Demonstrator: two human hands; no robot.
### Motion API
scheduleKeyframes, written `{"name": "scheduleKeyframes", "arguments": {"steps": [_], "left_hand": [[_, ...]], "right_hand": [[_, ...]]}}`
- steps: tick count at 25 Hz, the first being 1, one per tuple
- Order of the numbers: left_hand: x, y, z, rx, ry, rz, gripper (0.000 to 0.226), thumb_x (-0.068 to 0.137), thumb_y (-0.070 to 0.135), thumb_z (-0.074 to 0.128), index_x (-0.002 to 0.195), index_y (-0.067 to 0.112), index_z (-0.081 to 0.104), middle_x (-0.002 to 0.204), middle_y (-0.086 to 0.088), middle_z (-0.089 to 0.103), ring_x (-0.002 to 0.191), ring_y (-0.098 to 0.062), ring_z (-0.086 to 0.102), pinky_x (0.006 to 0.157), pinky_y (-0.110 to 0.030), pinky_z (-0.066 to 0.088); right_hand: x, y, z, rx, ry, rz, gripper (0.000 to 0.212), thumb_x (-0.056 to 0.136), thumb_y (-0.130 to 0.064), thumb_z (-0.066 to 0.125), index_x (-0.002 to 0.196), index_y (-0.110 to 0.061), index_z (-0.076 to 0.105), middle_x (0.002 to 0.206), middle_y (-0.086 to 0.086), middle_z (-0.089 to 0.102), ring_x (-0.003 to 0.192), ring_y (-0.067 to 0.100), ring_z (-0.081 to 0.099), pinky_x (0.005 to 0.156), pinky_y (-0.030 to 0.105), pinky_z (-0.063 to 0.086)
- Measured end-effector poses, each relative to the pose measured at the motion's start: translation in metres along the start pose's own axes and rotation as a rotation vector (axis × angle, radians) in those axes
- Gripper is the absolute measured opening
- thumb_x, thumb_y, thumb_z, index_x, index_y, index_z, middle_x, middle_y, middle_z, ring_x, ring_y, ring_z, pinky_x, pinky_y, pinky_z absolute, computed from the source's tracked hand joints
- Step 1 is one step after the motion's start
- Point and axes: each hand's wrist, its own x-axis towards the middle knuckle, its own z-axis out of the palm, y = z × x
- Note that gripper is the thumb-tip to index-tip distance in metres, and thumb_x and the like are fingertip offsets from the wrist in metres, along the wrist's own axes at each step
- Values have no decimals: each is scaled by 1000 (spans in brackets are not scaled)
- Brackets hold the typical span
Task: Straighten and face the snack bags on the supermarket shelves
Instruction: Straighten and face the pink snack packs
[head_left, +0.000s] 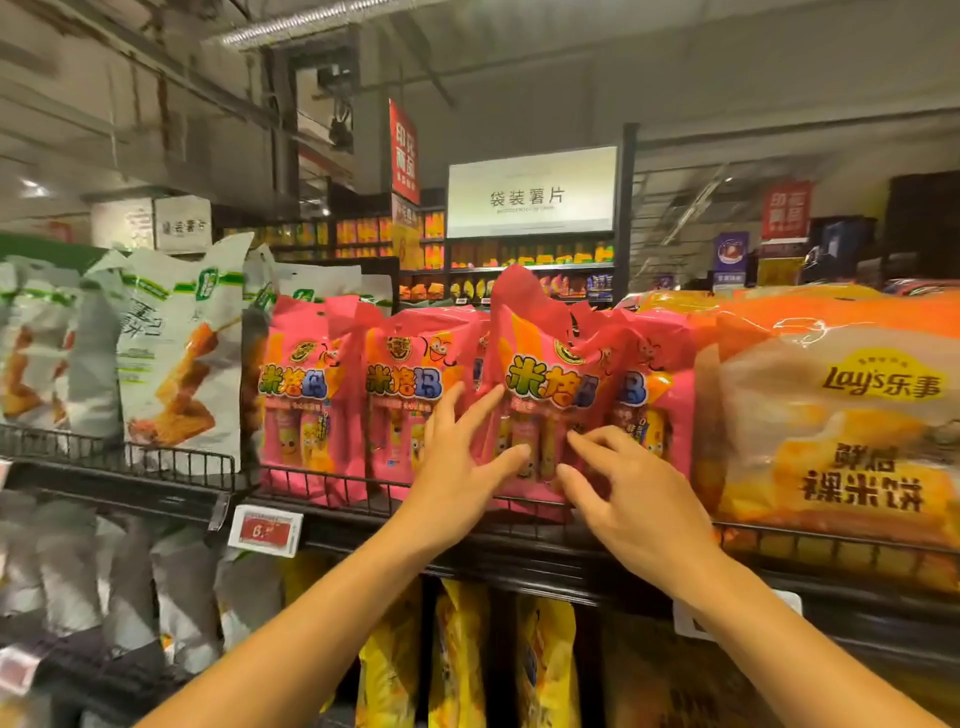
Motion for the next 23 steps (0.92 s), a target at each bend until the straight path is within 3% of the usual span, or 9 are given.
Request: {"name": "scheduleKeyframes", "arguments": {"steps": [2, 5, 7, 10, 12, 15, 18, 20, 23], "left_hand": [[0, -9, 0, -70, -18, 61, 78, 84, 27, 77, 148, 35, 34, 152, 12, 32, 142, 0, 24, 121, -35, 20], [2, -22, -1, -113, 24, 141, 95, 81, 21, 80, 152, 39, 19, 145, 20, 28, 125, 31, 16, 107, 0, 14], [5, -29, -3, -148, 39, 145, 104, 80, 17, 81, 153, 43, 12, 149, 21, 24, 124, 33, 11, 96, 8, 8], [12, -40, -13, -308, 38, 158, 110, 75, 15, 84, 150, 48, 10, 146, 33, 18, 136, 20, 14, 112, -7, 11], [19, -46, -21, -450, 36, 88, 109, 73, 11, 86, 147, 50, 16, 149, 30, 24, 143, 0, 24, 120, -28, 21], [29, -48, -29, -576, 84, 63, 105, 70, 2, 85, 149, 37, 26, 149, 12, 40, 138, -12, 42, 116, -37, 36], [39, -48, -36, -668, 69, 79, 103, 69, 0, 85, 149, 32, 30, 131, 18, 50, 119, 7, 55, 96, -15, 49], [44, -49, -38, -698, 9, 94, 102, 68, 2, 86, 149, 31, 31, 125, 23, 51, 110, 19, 54, 84, -5, 47], [47, -51, -44, -655, -126, 84, 90, 61, 24, 90, 136, 40, 43, 117, 33, 54, 108, 23, 53, 80, -2, 46]], "right_hand": [[-3, -9, 10, 20, 12, 63, 46, 97, -46, 55, 139, -26, 58, 129, -17, 57, 115, 10, 58, 85, 32, 51], [-3, -21, 18, 61, 75, 179, 41, 97, -37, 59, 136, -23, 62, 140, -12, 54, 128, 12, 53, 101, 36, 48], [-4, -25, 17, 90, 70, 207, 39, 97, -33, 61, 135, -26, 63, 150, -15, 47, 135, 5, 45, 108, 34, 45], [0, -35, 12, 269, 55, 204, 37, 96, -27, 65, 132, -32, 63, 148, -29, 43, 129, -24, 34, 98, 1, 34], [5, -40, 10, 395, 93, 241, 40, 93, -31, 69, 131, -38, 60, 142, -32, 47, 126, -25, 37, 90, -6, 31], [15, -51, 11, 580, 131, 352, 79, 72, -54, 78, 141, -35, 45, 140, -18, 53, 127, -5, 50, 96, 13, 45], [22, -57, 9, 590, 60, 457, 114, 50, -76, 79, 147, -33, 36, 148, -10, 48, 134, 9, 47, 112, 42, 41], [25, -53, 5, 584, -7, 481, 113, 46, -81, 79, 143, -38, 42, 145, -11, 53, 131, 10, 50, 112, 45, 41], [28, -48, 2, 771, 5, 464, 78, 52, -64, 85, 122, -45, 56, 120, -13, 71, 113, 8, 66, 95, 37, 53]]}}
